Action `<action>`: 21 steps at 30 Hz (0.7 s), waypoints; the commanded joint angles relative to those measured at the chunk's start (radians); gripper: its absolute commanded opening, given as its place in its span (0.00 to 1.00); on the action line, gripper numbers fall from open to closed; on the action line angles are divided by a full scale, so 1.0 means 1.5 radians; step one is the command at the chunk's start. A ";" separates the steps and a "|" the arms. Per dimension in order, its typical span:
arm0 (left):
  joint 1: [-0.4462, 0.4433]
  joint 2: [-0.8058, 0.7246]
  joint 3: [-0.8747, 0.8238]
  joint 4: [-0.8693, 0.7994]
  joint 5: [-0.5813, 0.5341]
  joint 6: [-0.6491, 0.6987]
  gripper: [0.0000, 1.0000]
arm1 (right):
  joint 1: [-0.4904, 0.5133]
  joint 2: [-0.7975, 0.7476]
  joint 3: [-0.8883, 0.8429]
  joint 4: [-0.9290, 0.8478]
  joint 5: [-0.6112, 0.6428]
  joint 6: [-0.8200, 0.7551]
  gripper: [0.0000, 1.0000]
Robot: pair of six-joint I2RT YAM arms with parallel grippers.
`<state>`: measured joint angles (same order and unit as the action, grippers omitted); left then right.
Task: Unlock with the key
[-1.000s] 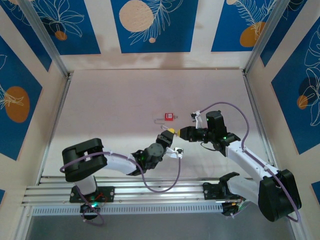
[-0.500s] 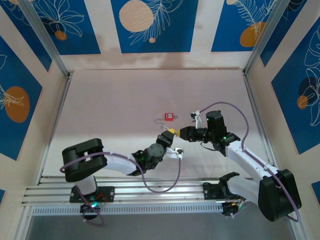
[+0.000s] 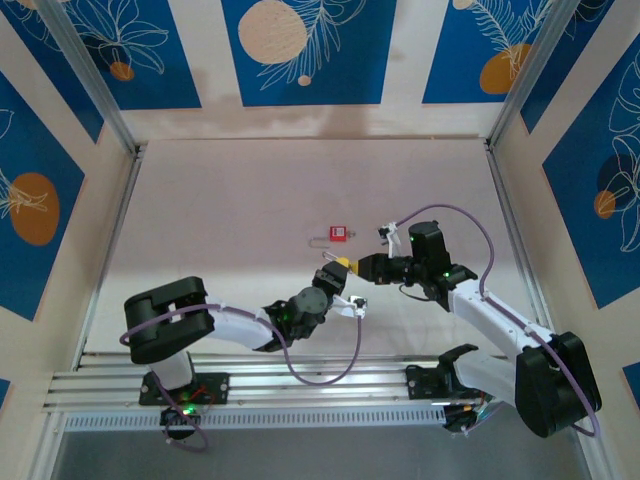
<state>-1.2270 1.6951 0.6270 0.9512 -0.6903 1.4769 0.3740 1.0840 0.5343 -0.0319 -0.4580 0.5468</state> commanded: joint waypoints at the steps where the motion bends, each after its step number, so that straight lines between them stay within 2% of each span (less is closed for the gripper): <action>1: -0.011 -0.004 0.008 0.045 -0.004 0.009 0.00 | 0.005 0.006 -0.003 0.020 -0.027 0.011 0.12; 7: -0.015 -0.001 0.012 0.066 -0.003 0.010 0.00 | 0.006 0.020 -0.005 0.046 -0.046 0.028 0.08; 21: -0.022 0.027 0.016 0.137 0.004 0.028 0.00 | -0.007 0.035 -0.006 0.080 -0.086 0.063 0.08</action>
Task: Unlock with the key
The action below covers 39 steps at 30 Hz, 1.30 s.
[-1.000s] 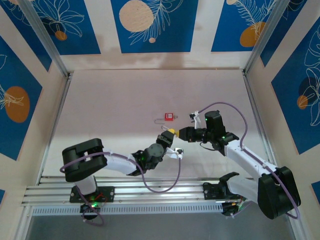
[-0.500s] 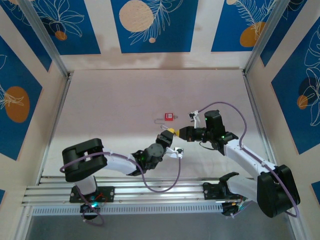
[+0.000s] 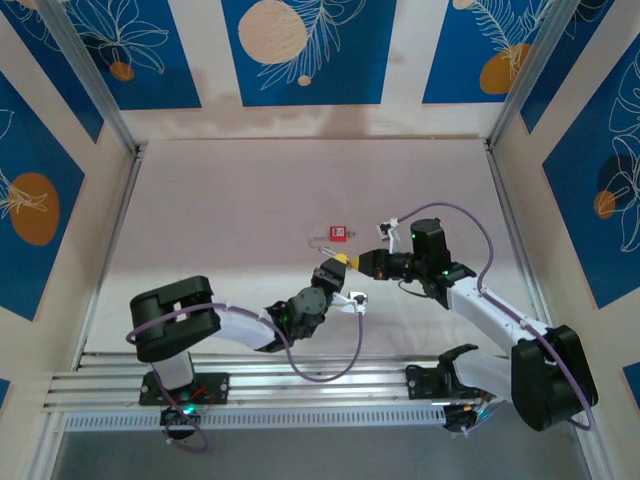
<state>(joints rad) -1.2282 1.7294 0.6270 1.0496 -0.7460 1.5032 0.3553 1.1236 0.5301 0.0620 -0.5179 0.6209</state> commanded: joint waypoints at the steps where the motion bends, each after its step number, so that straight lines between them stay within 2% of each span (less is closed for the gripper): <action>1: -0.021 0.003 0.015 0.069 0.040 0.008 0.00 | 0.002 0.007 -0.001 0.012 -0.046 0.012 0.11; 4: -0.021 -0.006 0.014 0.040 0.035 -0.014 0.00 | -0.017 -0.013 0.011 -0.027 -0.029 -0.005 0.19; 6: -0.021 -0.020 0.015 -0.001 0.031 -0.041 0.00 | -0.030 -0.034 0.021 -0.060 -0.007 -0.023 0.29; 12: -0.019 -0.077 0.037 -0.197 0.036 -0.167 0.00 | -0.040 -0.085 0.017 -0.098 0.038 -0.047 0.39; 21: -0.010 -0.129 0.085 -0.397 0.078 -0.295 0.00 | 0.012 -0.073 0.010 -0.096 0.044 -0.086 0.40; 27: 0.008 -0.158 0.122 -0.517 0.117 -0.383 0.00 | 0.019 -0.064 0.011 -0.092 0.040 -0.087 0.40; 31: 0.029 -0.179 0.150 -0.596 0.172 -0.461 0.00 | 0.002 -0.055 0.006 -0.075 0.033 -0.066 0.40; 39: 0.084 -0.193 0.199 -0.714 0.286 -0.579 0.00 | -0.061 -0.044 -0.021 0.009 -0.057 0.019 0.46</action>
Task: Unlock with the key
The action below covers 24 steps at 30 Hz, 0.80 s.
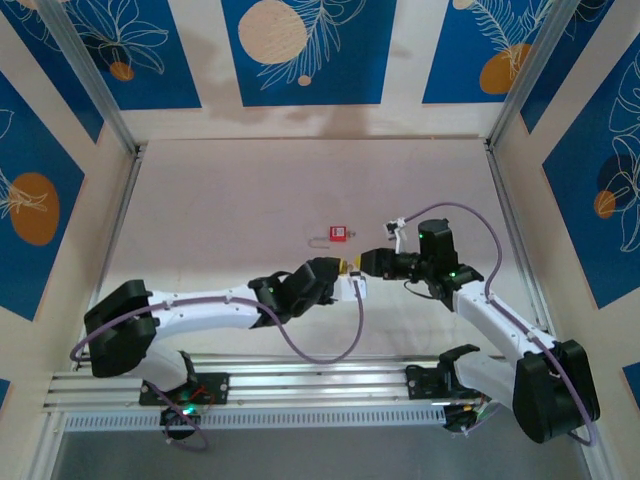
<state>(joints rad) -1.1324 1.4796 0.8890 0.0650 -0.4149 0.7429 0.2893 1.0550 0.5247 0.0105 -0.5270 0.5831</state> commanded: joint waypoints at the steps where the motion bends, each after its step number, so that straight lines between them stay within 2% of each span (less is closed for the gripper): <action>1: 0.033 -0.030 0.027 -0.065 0.086 -0.089 0.00 | -0.026 0.004 -0.025 0.065 -0.072 0.060 0.46; 9: 0.065 -0.011 0.070 -0.121 0.155 -0.133 0.00 | -0.029 0.039 -0.037 0.119 -0.150 0.087 0.46; 13: 0.071 -0.012 0.075 -0.126 0.183 -0.149 0.01 | -0.021 0.050 -0.037 0.127 -0.158 0.081 0.47; 24: 0.074 0.004 0.099 -0.156 0.199 -0.154 0.01 | 0.027 0.086 -0.018 0.140 -0.143 0.073 0.48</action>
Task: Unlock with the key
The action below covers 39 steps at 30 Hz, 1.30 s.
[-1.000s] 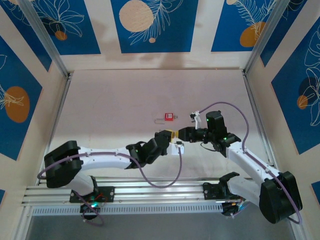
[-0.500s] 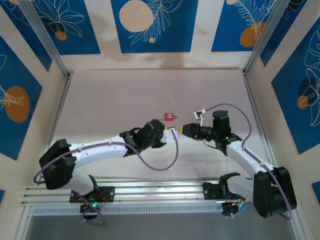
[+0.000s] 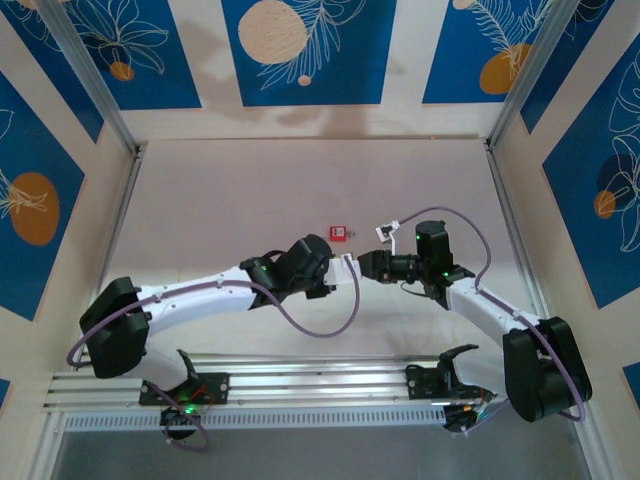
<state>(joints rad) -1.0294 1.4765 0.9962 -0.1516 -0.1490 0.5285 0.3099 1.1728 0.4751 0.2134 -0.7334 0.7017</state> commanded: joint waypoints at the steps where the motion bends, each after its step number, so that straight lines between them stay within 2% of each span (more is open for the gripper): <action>1: 0.006 0.009 0.031 -0.014 0.023 -0.011 0.01 | 0.019 0.010 0.017 0.005 0.000 -0.007 0.48; 11: 0.006 0.015 0.038 -0.028 0.038 -0.017 0.02 | 0.037 0.018 0.025 0.006 0.032 -0.010 0.47; 26: 0.006 0.016 0.044 -0.034 0.049 -0.023 0.03 | 0.055 0.040 0.036 -0.003 0.049 -0.023 0.41; 35: 0.004 0.016 0.046 -0.033 0.055 -0.027 0.05 | 0.063 0.052 0.047 -0.010 0.057 -0.029 0.20; 39: 0.004 0.013 0.043 -0.032 0.050 -0.027 0.07 | 0.066 0.050 0.048 -0.015 0.064 -0.030 0.15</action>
<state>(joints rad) -1.0267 1.4956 1.0241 -0.2184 -0.1043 0.5022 0.4004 1.2453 0.5217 0.2119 -0.6525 0.6712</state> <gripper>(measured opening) 0.196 0.158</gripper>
